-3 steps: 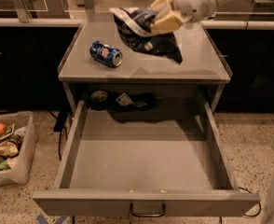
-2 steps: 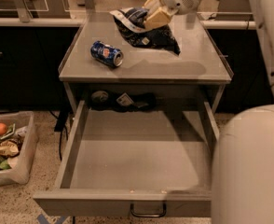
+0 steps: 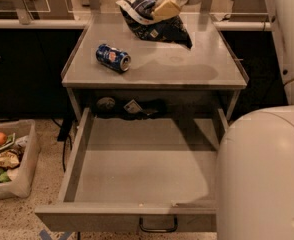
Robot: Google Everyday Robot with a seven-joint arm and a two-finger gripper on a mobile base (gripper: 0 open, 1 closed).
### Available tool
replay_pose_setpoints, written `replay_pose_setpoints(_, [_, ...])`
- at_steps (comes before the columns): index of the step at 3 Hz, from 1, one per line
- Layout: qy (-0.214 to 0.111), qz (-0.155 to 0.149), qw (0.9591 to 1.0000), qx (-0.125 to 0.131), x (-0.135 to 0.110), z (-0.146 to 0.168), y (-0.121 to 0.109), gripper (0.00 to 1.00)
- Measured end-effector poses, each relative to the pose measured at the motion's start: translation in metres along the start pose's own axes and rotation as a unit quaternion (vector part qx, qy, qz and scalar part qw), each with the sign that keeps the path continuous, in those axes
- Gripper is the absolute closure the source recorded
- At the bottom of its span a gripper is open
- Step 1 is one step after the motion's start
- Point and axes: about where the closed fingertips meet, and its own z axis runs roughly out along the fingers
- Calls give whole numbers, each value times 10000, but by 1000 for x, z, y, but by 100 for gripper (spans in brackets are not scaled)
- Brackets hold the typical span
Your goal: Pick blue chip bag from top drawer and place on counter
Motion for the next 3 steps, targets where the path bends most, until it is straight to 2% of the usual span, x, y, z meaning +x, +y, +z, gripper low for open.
replay_pose_setpoints(1, [209, 437, 9986, 195, 35, -11, 1, 100])
replay_pose_setpoints(2, [357, 1123, 9916, 535, 91, -21, 6, 100])
replay_pose_setpoints(3, [262, 1533, 9851, 737, 126, -13, 6, 100])
